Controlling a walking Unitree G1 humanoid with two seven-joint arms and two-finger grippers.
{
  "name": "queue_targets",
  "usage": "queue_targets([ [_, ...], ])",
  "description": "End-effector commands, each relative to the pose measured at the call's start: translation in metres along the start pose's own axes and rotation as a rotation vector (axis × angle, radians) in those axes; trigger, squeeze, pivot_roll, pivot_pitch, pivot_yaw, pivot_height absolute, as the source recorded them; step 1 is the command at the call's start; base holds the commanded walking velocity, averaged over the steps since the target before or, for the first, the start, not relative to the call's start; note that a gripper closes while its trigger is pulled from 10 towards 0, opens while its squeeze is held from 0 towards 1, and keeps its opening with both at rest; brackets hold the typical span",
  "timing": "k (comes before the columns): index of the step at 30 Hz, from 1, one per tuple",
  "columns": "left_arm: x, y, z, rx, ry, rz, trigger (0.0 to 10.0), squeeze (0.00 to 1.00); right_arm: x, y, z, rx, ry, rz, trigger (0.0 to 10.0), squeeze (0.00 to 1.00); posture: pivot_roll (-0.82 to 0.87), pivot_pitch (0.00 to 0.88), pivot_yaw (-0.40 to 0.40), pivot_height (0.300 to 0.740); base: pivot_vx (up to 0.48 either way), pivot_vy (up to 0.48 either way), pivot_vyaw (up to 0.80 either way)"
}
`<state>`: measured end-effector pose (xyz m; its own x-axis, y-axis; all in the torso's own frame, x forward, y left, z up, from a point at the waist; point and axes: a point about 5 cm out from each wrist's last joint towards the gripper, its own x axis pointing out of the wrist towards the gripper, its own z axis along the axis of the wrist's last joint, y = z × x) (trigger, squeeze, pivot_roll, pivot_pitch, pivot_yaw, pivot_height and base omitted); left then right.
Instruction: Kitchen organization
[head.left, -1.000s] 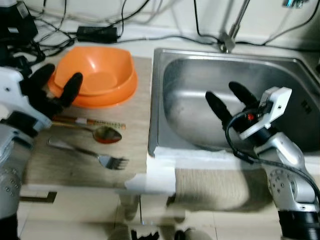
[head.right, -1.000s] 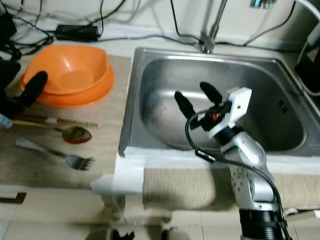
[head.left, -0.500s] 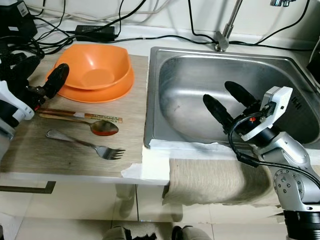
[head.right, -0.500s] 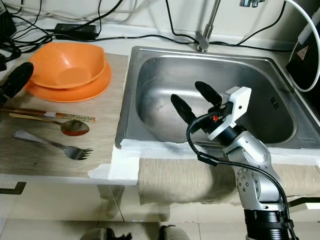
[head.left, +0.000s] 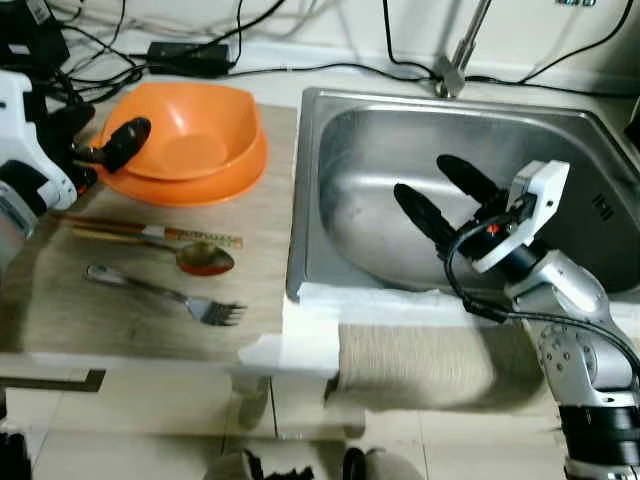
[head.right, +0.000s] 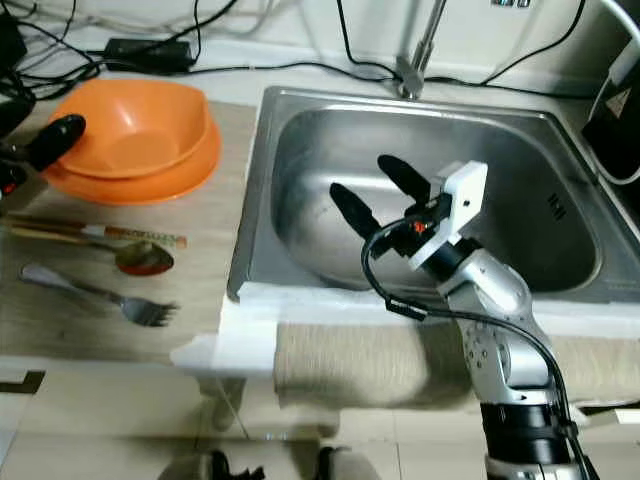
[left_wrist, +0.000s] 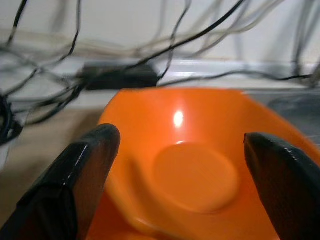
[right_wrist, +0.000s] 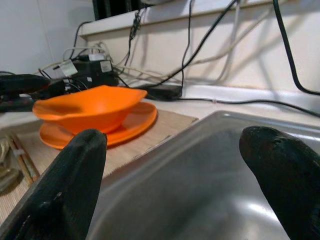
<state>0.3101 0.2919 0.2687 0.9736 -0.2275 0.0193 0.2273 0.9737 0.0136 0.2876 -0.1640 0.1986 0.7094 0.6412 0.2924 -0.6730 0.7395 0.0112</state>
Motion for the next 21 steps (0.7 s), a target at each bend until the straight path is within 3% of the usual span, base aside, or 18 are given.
queue_targets([
  [1,0.003,0.010,0.002,-0.032,0.037,0.034,10.0,0.00,-0.006,-0.005,0.002,-0.011,0.007,-0.023,10.0,0.00,-0.10,0.151,-0.037,0.740,0.000,0.000,0.00],
  [2,0.003,0.010,0.002,-0.032,0.037,0.034,10.0,0.00,-0.006,-0.005,0.002,-0.011,0.007,-0.023,10.0,0.00,-0.10,0.151,-0.037,0.740,0.000,0.000,0.00],
  [3,0.007,0.016,0.010,-0.108,0.013,0.037,10.0,0.00,-0.008,-0.006,0.002,-0.006,0.004,-0.032,10.0,0.00,-0.11,0.153,-0.031,0.740,0.000,0.000,0.00],
  [5,0.010,0.017,0.013,-0.168,0.026,0.015,10.0,0.00,-0.010,-0.005,0.001,-0.006,0.008,-0.035,10.0,0.00,-0.11,0.152,-0.029,0.740,0.000,0.000,0.00],
  [15,0.020,0.029,0.018,-0.233,0.100,0.072,10.0,0.00,-0.013,0.002,-0.001,-0.002,0.036,-0.008,10.0,0.00,-0.13,0.155,-0.023,0.740,0.000,0.000,0.00],
  [21,0.017,0.039,0.013,-0.255,0.148,0.124,10.0,0.00,-0.016,0.014,-0.001,0.023,0.053,0.120,10.0,0.00,-0.13,0.145,-0.030,0.740,0.000,0.000,0.00],
])
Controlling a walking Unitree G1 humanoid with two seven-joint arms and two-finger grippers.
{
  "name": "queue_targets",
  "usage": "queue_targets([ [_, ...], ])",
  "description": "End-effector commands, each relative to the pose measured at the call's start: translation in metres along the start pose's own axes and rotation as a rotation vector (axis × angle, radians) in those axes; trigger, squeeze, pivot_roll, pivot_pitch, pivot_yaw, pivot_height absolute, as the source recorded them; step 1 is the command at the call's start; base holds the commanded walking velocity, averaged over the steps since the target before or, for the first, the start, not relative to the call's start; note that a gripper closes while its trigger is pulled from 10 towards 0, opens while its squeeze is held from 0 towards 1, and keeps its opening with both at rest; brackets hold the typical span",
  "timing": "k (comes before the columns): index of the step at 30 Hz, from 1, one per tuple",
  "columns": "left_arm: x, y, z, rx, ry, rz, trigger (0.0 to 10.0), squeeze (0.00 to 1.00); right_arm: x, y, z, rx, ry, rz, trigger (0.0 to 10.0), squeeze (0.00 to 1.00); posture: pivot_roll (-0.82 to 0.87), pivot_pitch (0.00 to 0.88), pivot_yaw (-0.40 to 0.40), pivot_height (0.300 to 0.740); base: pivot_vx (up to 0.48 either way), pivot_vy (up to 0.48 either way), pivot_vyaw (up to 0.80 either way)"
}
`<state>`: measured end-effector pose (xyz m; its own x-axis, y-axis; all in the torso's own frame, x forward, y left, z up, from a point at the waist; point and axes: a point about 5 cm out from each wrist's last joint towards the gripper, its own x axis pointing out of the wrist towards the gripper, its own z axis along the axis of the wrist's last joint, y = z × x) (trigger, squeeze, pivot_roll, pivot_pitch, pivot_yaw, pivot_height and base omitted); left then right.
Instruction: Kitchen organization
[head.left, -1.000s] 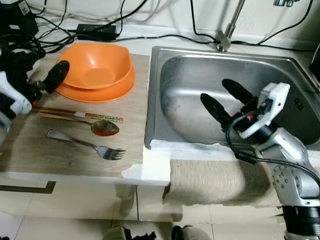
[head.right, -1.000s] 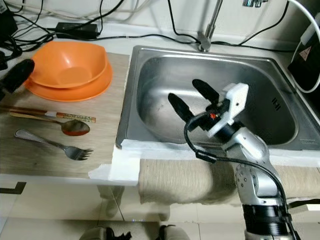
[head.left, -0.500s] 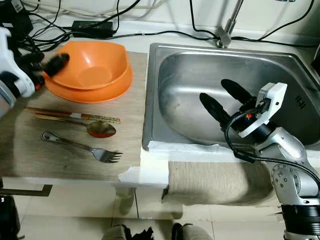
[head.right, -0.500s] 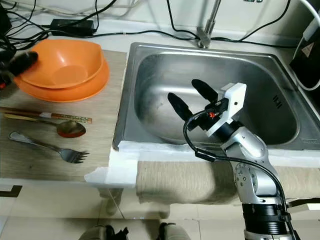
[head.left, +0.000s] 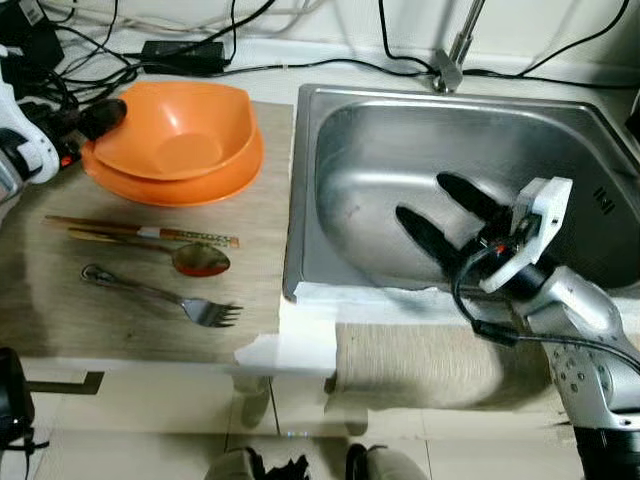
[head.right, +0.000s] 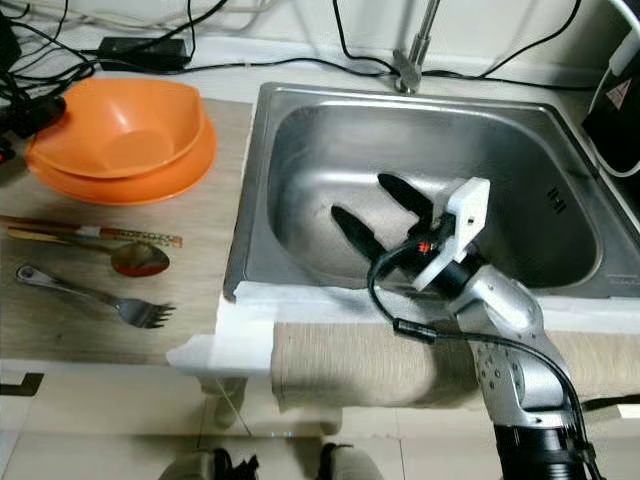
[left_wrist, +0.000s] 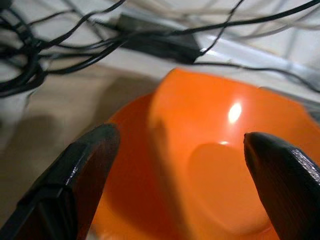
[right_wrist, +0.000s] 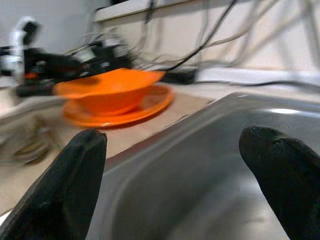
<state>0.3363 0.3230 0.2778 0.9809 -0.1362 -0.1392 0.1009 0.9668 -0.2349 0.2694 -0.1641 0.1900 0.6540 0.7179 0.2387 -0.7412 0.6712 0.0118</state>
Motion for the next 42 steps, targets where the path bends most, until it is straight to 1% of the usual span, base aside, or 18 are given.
queue_targets([
  [1,-0.003,0.002,0.003,-0.017,0.031,0.001,10.0,0.00,0.000,0.005,0.003,0.005,0.008,0.064,10.0,0.00,-0.12,0.142,-0.036,0.740,0.000,0.000,0.00],
  [5,-0.004,0.003,-0.002,-0.014,0.074,-0.010,10.0,0.00,0.000,0.009,0.003,0.009,0.028,0.120,10.0,0.00,-0.12,0.141,-0.043,0.740,0.000,0.000,0.00],
  [9,-0.006,0.007,-0.005,0.005,0.091,0.016,10.0,0.00,0.002,0.012,0.003,0.008,0.055,0.187,10.0,0.00,-0.11,0.140,-0.053,0.740,0.000,0.000,0.00],
  [14,-0.009,0.012,-0.007,-0.011,0.096,0.037,10.0,0.00,0.005,0.015,0.003,0.016,0.062,0.230,10.0,0.00,-0.10,0.141,-0.060,0.740,0.000,0.000,0.00],
  [15,-0.009,0.012,-0.008,-0.031,0.100,0.026,10.0,0.00,0.006,0.016,0.003,0.019,0.062,0.234,10.0,0.00,-0.09,0.142,-0.060,0.740,0.000,0.000,0.00],
  [16,-0.009,0.012,-0.008,-0.031,0.100,0.026,10.0,0.00,0.006,0.016,0.003,0.019,0.062,0.234,10.0,0.00,-0.09,0.142,-0.060,0.740,0.000,0.000,0.00],
  [18,-0.006,0.005,-0.013,-0.074,0.121,-0.026,10.0,0.00,0.008,0.017,0.001,0.028,0.063,0.247,10.0,0.00,-0.09,0.143,-0.060,0.740,0.000,0.000,0.00],
  [20,-0.003,0.002,-0.015,-0.090,0.127,-0.051,10.0,0.00,0.008,0.018,0.000,0.031,0.066,0.254,10.0,0.00,-0.09,0.144,-0.058,0.740,0.000,0.000,0.00],
  [27,0.005,-0.005,-0.022,-0.113,0.152,-0.082,10.0,0.00,0.009,0.017,0.001,0.024,0.068,0.257,10.0,0.00,-0.10,0.140,-0.056,0.740,0.000,0.000,0.00],
  [28,0.005,-0.006,-0.023,-0.121,0.153,-0.084,7.1,0.00,0.009,0.017,0.001,0.024,0.067,0.256,10.0,0.00,-0.10,0.142,-0.057,0.740,0.000,0.000,0.00],
  [29,0.006,-0.007,-0.024,-0.135,0.152,-0.090,4.9,0.00,0.009,0.017,0.001,0.023,0.067,0.255,10.0,0.00,-0.10,0.140,-0.058,0.740,0.000,0.000,0.00],
  [30,0.007,-0.007,-0.025,-0.144,0.152,-0.093,4.9,0.00,0.009,0.017,0.001,0.022,0.067,0.255,10.0,0.00,-0.10,0.140,-0.058,0.740,0.000,0.000,0.00],
  [31,0.007,-0.008,-0.027,-0.157,0.154,-0.094,3.8,0.00,0.009,0.017,0.001,0.022,0.068,0.254,10.0,0.00,-0.10,0.143,-0.059,0.740,0.000,0.000,0.00],
  [32,0.008,-0.008,-0.028,-0.162,0.156,-0.093,2.2,0.00,0.009,0.017,0.001,0.023,0.068,0.254,10.0,0.00,-0.10,0.143,-0.059,0.740,0.000,0.000,0.00],
  [33,0.009,-0.008,-0.030,-0.166,0.158,-0.089,1.3,0.00,0.008,0.017,0.001,0.024,0.069,0.254,10.0,0.00,-0.11,0.143,-0.060,0.740,0.000,0.000,0.00],
  [34,0.010,-0.007,-0.031,-0.173,0.157,-0.085,0.0,0.00,0.008,0.017,0.000,0.026,0.070,0.255,10.0,0.00,-0.11,0.143,-0.060,0.740,0.000,0.000,0.00],
  [37,0.013,-0.007,-0.033,-0.187,0.151,-0.074,0.0,0.00,0.008,0.018,0.000,0.027,0.072,0.255,10.0,0.00,-0.11,0.146,-0.062,0.740,0.000,0.000,0.00],
  [42,0.014,-0.010,-0.033,-0.183,0.147,-0.077,0.0,0.00,0.008,0.018,0.000,0.028,0.073,0.253,10.0,0.00,-0.11,0.147,-0.064,0.740,0.000,0.000,0.00],
])
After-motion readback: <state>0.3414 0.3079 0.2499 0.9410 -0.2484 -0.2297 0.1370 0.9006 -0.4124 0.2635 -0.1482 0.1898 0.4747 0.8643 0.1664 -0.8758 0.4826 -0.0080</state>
